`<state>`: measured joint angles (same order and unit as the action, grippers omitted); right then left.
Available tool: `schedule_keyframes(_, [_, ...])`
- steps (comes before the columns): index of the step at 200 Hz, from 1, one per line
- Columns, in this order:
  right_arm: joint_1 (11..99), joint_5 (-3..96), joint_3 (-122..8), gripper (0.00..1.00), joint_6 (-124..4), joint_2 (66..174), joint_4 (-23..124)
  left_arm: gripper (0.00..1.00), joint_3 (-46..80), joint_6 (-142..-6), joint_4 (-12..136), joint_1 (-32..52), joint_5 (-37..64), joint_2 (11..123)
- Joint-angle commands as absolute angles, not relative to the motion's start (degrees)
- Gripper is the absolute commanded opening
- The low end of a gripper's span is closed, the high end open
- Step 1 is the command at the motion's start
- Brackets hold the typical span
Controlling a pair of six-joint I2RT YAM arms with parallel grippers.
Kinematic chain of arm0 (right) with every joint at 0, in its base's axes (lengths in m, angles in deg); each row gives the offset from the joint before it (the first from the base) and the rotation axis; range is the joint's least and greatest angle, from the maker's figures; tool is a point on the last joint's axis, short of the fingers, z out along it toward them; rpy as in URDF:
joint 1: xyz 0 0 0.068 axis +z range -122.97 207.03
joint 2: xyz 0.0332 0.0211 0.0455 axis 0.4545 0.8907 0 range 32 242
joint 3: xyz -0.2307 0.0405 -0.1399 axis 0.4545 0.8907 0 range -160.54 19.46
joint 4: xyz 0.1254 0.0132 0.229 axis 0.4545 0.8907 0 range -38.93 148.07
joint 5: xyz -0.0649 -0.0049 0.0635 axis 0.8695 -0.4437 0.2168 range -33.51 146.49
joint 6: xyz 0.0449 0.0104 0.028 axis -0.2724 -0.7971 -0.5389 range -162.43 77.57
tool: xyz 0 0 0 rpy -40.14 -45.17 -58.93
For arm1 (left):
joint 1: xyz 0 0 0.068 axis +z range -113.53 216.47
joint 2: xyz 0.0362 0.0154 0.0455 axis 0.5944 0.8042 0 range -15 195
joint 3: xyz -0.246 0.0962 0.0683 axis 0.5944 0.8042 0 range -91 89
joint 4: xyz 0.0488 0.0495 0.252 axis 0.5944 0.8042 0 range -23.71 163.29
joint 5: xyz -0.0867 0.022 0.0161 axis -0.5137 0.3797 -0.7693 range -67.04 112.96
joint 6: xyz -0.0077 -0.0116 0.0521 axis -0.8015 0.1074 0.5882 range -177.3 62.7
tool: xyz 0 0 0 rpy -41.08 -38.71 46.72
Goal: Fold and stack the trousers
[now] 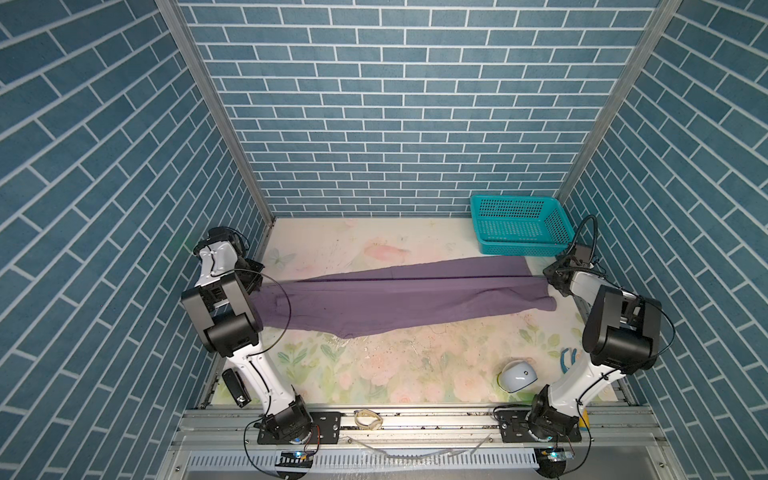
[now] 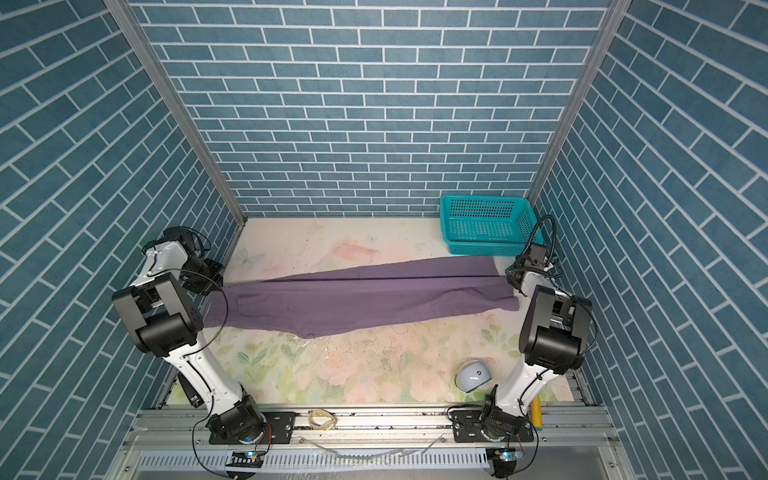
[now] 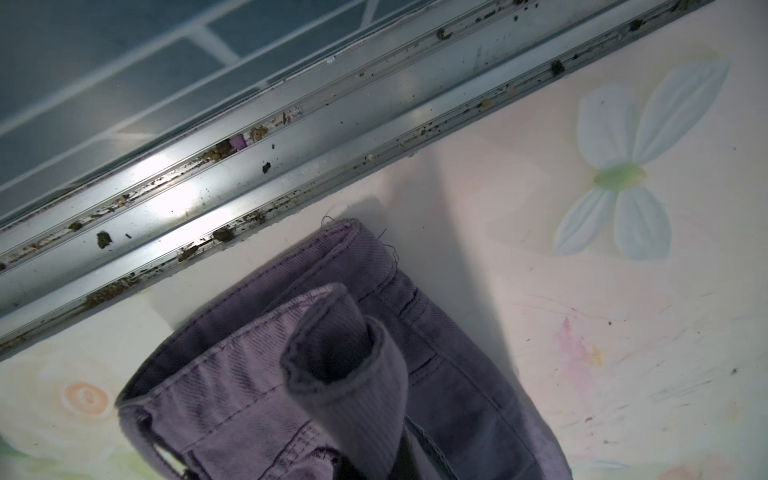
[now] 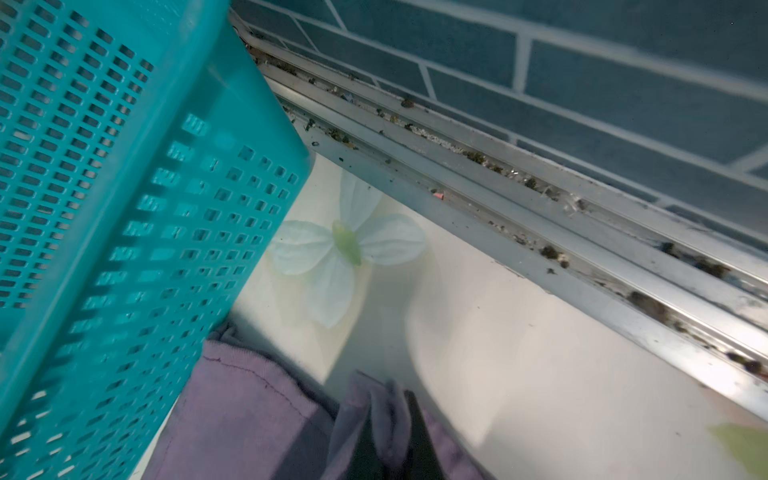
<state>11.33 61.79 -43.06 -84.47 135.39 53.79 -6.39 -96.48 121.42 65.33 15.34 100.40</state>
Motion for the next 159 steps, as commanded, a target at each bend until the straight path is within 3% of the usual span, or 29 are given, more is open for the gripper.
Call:
schedule_keyframes(1, [9.8,66.0,-49.9,0.0,-85.3,139.0,46.6,0.0,-8.6,-95.4,114.5,66.4,21.5,101.7])
schedule_keyframes(112, [10.1,56.7,-64.5,0.01,-92.8,153.2,45.5,0.0,-14.0,-95.3,113.9,65.7,19.5,106.5])
schedule_keyframes(117, [10.1,56.3,-64.9,0.06,-93.2,153.6,45.6,0.06,-14.1,-95.4,113.7,65.7,19.1,106.7])
schedule_keyframes(137, [10.1,52.7,-66.8,0.3,-94.7,155.4,45.4,0.5,-15.4,-96.0,113.1,65.7,16.9,107.3])
schedule_keyframes(155, [10.1,49.9,-67.2,0.44,-96.1,155.8,45.8,0.58,-16.9,-96.6,112.8,65.8,15.1,107.1])
schedule_keyframes(159, [10.1,49.5,-67.2,0.55,-96.5,155.7,45.9,0.59,-17.1,-96.9,112.7,65.8,14.7,106.9])
